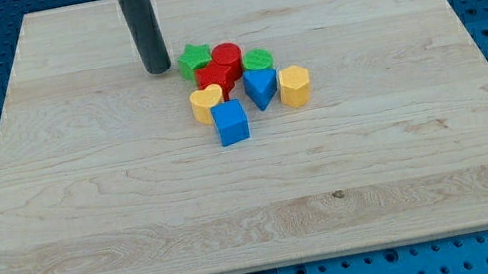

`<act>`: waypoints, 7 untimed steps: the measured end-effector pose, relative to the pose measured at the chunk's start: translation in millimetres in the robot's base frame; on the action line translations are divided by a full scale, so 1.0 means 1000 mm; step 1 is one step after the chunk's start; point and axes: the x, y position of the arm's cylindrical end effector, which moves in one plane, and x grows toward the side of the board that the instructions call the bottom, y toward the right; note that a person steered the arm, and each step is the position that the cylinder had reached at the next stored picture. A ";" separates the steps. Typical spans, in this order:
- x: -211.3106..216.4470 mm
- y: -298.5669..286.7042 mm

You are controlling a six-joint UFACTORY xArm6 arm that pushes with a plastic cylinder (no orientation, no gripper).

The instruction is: Slide the green star to the bottom left of the red star

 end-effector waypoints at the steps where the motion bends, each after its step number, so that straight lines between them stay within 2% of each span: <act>1: -0.030 0.018; 2: -0.056 0.044; 3: -0.057 0.072; 5: 0.003 0.061; 7: 0.015 0.028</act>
